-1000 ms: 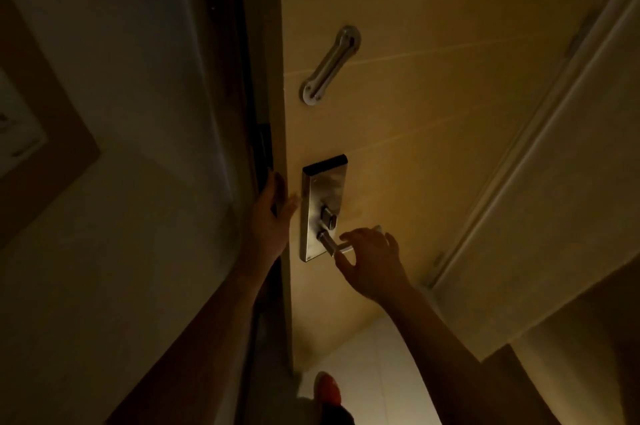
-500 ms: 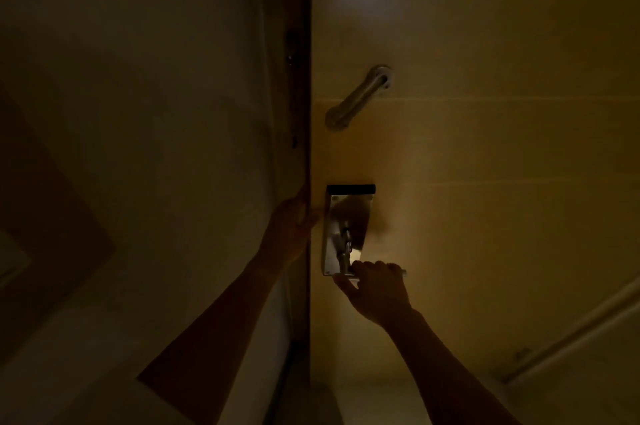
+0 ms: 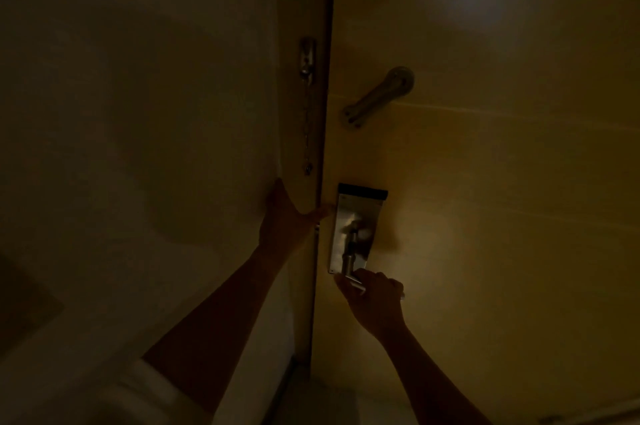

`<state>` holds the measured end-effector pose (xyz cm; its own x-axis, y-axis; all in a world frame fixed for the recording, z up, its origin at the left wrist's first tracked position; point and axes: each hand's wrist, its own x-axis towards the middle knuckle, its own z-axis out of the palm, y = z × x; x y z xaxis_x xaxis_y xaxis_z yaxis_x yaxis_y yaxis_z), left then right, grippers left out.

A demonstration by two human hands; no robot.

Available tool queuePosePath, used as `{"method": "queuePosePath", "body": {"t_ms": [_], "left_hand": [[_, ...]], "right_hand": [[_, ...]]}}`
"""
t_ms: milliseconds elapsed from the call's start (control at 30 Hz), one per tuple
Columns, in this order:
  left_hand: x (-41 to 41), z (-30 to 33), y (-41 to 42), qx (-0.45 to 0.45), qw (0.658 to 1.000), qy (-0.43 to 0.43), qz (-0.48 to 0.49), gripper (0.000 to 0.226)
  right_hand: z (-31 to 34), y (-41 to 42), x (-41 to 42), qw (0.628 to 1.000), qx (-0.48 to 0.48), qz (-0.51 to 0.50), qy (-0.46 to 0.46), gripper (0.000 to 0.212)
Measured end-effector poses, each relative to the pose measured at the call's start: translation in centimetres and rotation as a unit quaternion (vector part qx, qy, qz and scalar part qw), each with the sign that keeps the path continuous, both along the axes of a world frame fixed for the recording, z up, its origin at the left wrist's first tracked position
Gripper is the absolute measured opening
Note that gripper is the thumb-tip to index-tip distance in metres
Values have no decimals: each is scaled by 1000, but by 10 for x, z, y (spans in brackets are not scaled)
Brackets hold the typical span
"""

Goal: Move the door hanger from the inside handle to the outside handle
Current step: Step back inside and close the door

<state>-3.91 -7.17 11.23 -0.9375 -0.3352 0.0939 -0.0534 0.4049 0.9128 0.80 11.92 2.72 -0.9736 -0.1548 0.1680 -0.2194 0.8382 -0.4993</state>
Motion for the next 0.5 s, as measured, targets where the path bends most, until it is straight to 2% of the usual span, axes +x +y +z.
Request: {"method": "queuePosePath", "body": {"t_ms": [100, 200, 267, 400, 500], "left_hand": [[-11, 5, -1, -29, 999, 9, 20, 118], [-18, 8, 3, -26, 999, 25, 23, 113], [-22, 9, 4, -20, 999, 40, 25, 109], [-29, 8, 5, -6, 998, 46, 40, 108], [-32, 8, 7, -21, 997, 28, 73, 115]], "right_hand": [[-2, -1, -15, 999, -42, 2, -29, 41], [-6, -3, -25, 980, -150, -17, -133, 43], [-11, -5, -30, 967, -202, -43, -152, 43], [-16, -5, -38, 966, -204, -36, -152, 26], [-20, -3, -43, 962, -222, -44, -155, 35]]}}
